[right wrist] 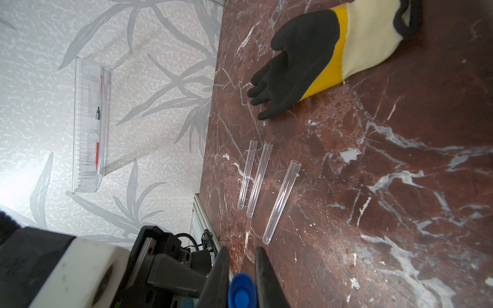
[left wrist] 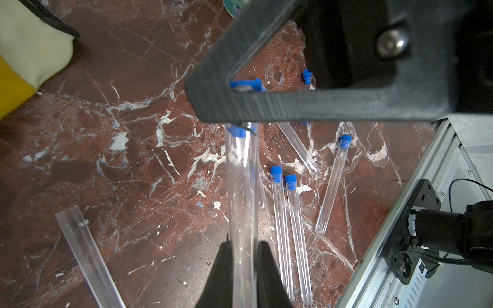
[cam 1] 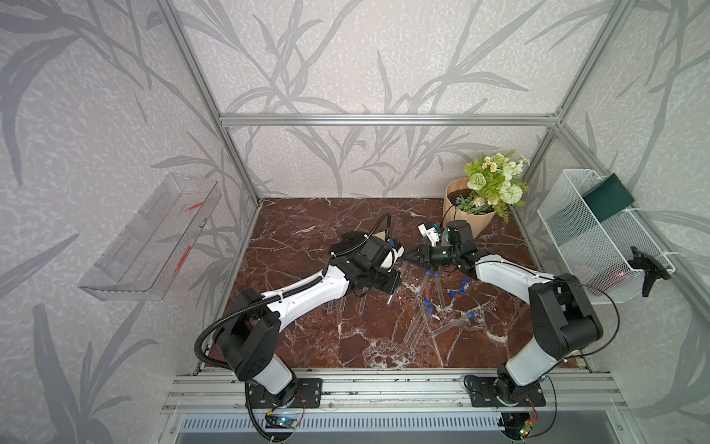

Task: Remove stoppers from test tubes
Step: Open the stopper on the test tube, then place the test tube at the center of the board.

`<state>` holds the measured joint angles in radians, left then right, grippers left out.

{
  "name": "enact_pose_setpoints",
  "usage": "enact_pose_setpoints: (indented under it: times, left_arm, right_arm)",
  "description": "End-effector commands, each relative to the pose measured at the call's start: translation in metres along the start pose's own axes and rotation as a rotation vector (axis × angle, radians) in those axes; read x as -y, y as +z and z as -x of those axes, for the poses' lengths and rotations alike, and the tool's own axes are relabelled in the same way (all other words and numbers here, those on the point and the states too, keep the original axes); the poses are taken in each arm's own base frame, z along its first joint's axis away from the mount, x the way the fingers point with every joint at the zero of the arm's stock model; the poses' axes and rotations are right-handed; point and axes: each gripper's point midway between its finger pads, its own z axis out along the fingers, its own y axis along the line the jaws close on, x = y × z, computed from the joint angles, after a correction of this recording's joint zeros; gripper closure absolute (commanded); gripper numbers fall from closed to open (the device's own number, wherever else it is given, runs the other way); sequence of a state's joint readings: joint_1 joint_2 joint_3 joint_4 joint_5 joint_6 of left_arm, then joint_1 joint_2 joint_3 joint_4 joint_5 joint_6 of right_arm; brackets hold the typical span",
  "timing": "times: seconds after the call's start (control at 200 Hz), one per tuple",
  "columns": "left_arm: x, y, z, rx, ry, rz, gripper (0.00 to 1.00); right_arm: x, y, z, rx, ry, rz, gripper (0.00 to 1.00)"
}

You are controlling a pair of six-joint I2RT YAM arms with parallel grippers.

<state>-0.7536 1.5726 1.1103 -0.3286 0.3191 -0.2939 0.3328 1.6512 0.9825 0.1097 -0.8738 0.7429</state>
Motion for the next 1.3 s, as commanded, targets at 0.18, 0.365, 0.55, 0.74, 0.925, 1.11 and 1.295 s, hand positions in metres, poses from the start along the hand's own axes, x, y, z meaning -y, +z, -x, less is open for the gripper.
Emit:
enact_pose_setpoints:
  times: [0.18, 0.365, 0.55, 0.74, 0.925, 1.11, 1.295]
  left_arm:
    - [-0.003, -0.004, -0.048, -0.158, -0.022, 0.009, 0.86]
    - [-0.004, -0.003, -0.05, -0.163, -0.025, 0.012, 0.86]
    - [-0.004, -0.003, -0.052, -0.171, -0.027, 0.007, 0.86]
    - [-0.004, -0.003, -0.054, -0.177, -0.028, 0.005, 0.86]
    - [-0.005, -0.001, -0.058, -0.19, -0.036, 0.004, 0.86]
    - [-0.003, -0.001, -0.057, -0.186, -0.046, -0.003, 0.86]
    - [-0.004, -0.001, -0.053, -0.168, -0.059, 0.002, 0.86]
  right_arm:
    - [-0.018, -0.011, 0.044, 0.108, -0.136, -0.006, 0.96]
    - [-0.023, -0.013, 0.049, 0.119, -0.161, -0.007, 0.96]
    - [-0.028, -0.013, 0.053, 0.127, -0.179, -0.004, 0.96]
    - [-0.034, -0.014, 0.059, 0.14, -0.195, 0.001, 0.96]
    - [-0.04, -0.017, 0.064, 0.151, -0.244, -0.005, 0.96]
    - [-0.043, -0.021, 0.065, 0.156, -0.272, -0.026, 0.96]
    - [-0.037, -0.024, 0.061, 0.153, -0.265, -0.05, 0.97]
